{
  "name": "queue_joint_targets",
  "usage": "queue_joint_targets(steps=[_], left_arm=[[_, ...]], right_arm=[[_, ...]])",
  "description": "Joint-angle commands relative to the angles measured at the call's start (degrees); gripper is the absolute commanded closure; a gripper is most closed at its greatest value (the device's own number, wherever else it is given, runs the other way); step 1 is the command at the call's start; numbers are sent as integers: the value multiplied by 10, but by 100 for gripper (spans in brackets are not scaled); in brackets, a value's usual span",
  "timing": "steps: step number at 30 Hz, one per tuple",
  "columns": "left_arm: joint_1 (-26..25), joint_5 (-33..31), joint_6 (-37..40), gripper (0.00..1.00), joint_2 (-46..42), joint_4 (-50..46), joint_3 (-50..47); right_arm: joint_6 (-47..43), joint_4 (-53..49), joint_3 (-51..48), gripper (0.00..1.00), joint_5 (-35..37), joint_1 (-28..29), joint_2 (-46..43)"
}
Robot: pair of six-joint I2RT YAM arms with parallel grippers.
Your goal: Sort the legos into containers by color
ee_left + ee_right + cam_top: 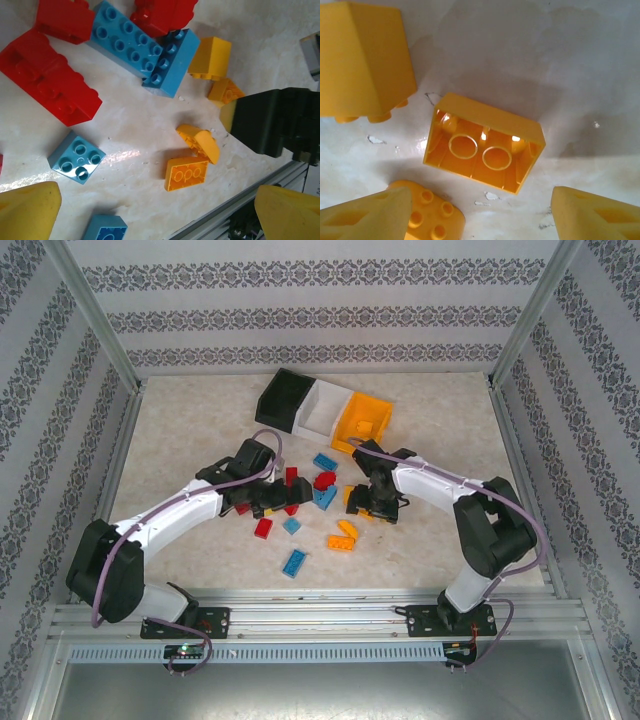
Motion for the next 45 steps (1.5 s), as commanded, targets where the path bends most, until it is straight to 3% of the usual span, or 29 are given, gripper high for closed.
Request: queue_joint_targets(steps=[1, 8, 16, 22, 28, 36, 45], left_arm=[[-2, 9, 26, 0, 4, -26, 26], [3, 12, 36, 0, 4, -47, 30], [5, 10, 32, 0, 4, -49, 26], [6, 10, 25, 0, 12, -36, 25], [5, 12, 20, 0, 24, -25, 30], [5, 14, 23, 0, 44, -35, 49], [3, 7, 26, 0, 35, -41, 45]], right_arm=[[24, 13, 10, 27, 24, 8, 12], [32, 34, 21, 28, 29, 7, 44], [26, 42, 13, 37, 42, -6, 53], [13, 45, -7, 52, 40, -26, 32], [-1, 36, -27, 54, 33, -44, -26], [-2, 56, -17, 54, -31, -78, -131], [3, 75, 73, 54, -108, -120, -109]])
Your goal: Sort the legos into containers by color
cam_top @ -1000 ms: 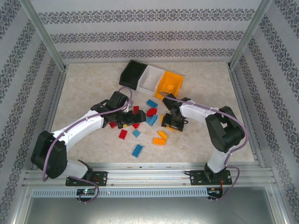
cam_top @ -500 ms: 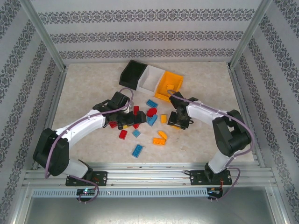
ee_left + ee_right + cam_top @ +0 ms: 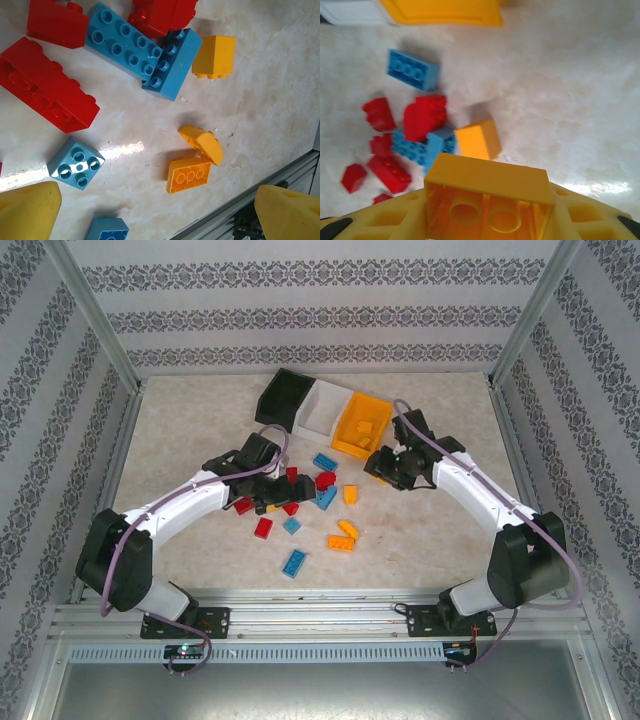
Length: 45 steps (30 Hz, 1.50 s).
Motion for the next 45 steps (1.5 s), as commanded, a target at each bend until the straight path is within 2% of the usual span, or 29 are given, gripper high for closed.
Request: queue_joint_targets(steps=[1, 28, 45], left_arm=[[3, 2, 4, 0, -8, -9, 3], [3, -9, 13, 0, 1, -35, 22], [3, -14, 23, 0, 15, -55, 41]], right_arm=[[-9, 7, 49, 54, -40, -9, 26], [-29, 1, 256, 54, -76, -59, 249], [-29, -6, 347, 52, -88, -71, 336]])
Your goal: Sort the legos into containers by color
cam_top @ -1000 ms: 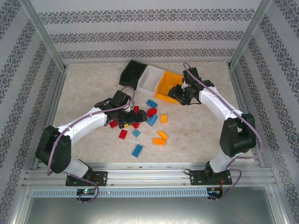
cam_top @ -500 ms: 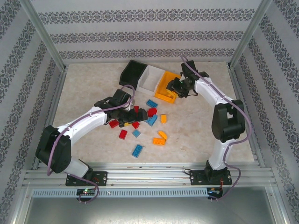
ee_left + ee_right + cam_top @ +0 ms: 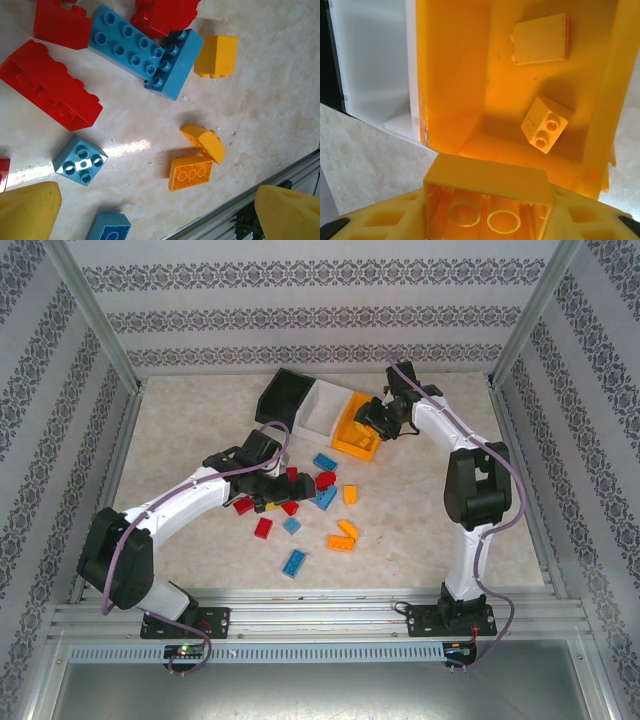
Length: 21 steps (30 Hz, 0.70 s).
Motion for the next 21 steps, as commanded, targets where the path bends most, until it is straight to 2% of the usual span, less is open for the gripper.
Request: queue_joint_targets(steps=[1, 5, 14, 21], left_arm=[[3, -6, 13, 0, 8, -19, 15], [3, -5, 11, 0, 12, -17, 17], [3, -5, 16, 0, 19, -25, 29], [-17, -29, 61, 0, 46, -78, 98]], right_arm=[[-4, -9, 23, 52, -13, -8, 13], [-4, -12, 32, 50, -15, -9, 21], [-9, -13, 34, 33, -18, -13, 16], [-14, -28, 18, 30, -20, -16, -29]])
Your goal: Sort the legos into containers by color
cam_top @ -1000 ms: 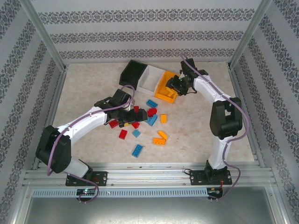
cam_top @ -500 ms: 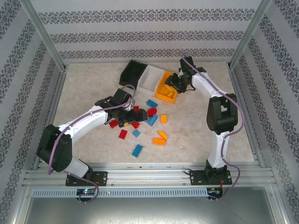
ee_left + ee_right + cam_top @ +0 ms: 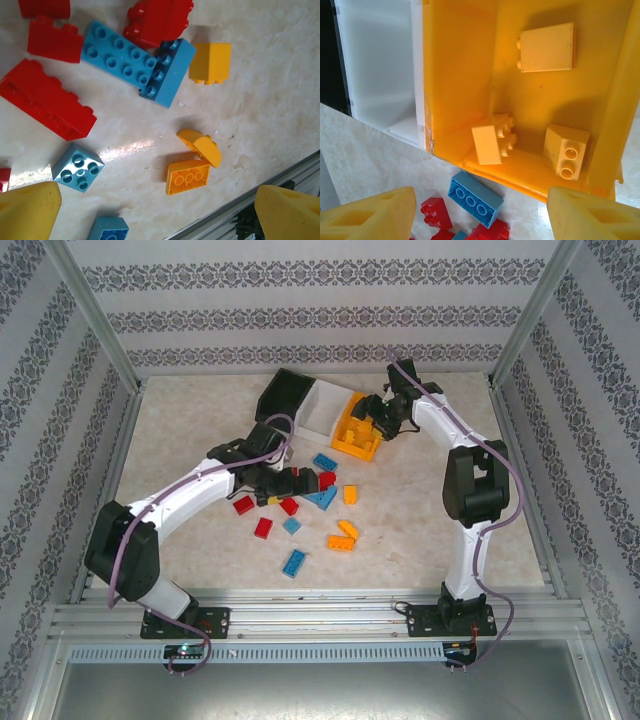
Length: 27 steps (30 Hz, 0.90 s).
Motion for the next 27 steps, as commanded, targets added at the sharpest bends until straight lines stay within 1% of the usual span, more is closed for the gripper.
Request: queue_joint_targets(steps=[1, 5, 6, 11, 15, 18, 21, 27], left_arm=[[-22, -25, 43, 0, 20, -50, 51], [-58, -42, 58, 2, 63, -76, 106], [-69, -46, 58, 3, 78, -79, 119], [-123, -60, 44, 6, 159, -88, 183], [-152, -92, 27, 10, 220, -110, 244], [-156, -103, 5, 16, 246, -112, 260], [-159, -101, -3, 20, 271, -113, 276], [-169, -110, -2, 26, 329, -138, 327]], right_arm=[[-6, -17, -22, 30, -3, -9, -62], [-7, -22, -120, 29, 8, -15, -160], [-8, -20, -160, 29, 15, -17, -195], [-18, -35, -319, 30, 22, -40, -362], [-14, -59, -418, 32, 18, -54, -477], [0, -64, -466, 33, 7, -51, -546], [11, -68, -504, 34, -4, -48, -598], [15, -81, -549, 34, -13, -49, -657]])
